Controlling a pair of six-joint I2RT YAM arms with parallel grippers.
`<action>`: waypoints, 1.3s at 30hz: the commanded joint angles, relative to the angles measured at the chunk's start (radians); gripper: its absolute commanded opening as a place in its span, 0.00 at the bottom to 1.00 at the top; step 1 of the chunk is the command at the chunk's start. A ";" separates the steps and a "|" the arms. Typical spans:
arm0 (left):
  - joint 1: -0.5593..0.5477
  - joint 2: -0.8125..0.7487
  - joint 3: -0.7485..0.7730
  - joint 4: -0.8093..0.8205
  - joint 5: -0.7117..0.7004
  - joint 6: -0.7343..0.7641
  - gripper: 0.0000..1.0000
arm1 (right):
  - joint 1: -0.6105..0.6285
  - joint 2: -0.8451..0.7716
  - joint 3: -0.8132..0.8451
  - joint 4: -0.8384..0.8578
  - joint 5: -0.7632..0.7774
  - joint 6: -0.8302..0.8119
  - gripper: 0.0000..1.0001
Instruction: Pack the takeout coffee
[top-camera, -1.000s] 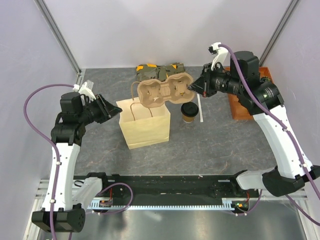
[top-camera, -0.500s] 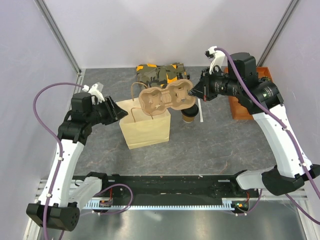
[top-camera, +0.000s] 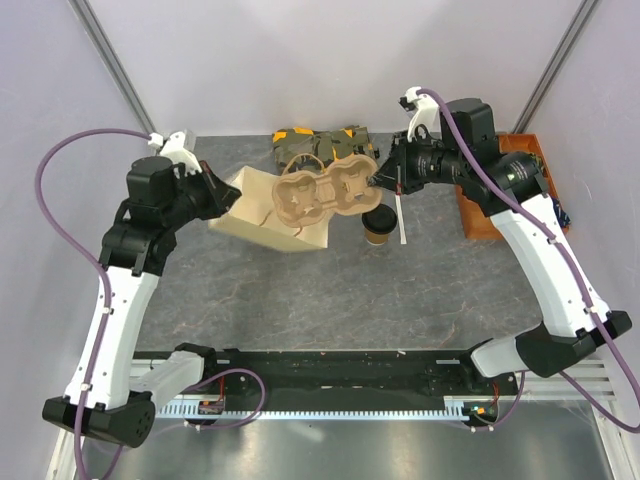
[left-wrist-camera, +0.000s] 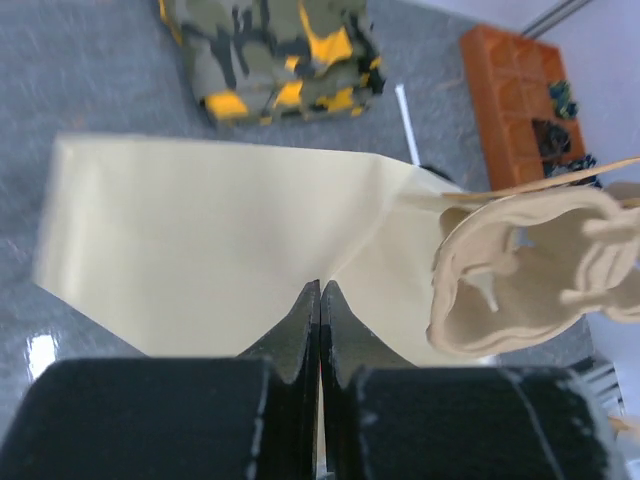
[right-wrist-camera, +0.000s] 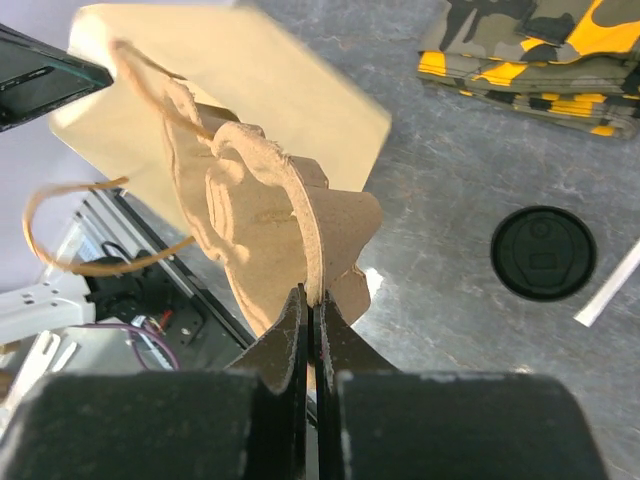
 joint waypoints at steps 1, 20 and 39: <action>-0.043 -0.006 0.051 0.018 -0.022 0.070 0.02 | 0.004 -0.006 -0.002 0.076 -0.018 0.081 0.00; -0.136 -0.133 -0.185 0.159 -0.068 -0.158 0.02 | 0.104 -0.072 -0.200 0.174 0.128 0.167 0.00; -0.292 -0.079 -0.188 0.190 -0.099 -0.209 0.02 | 0.176 0.028 -0.099 0.068 0.312 0.193 0.00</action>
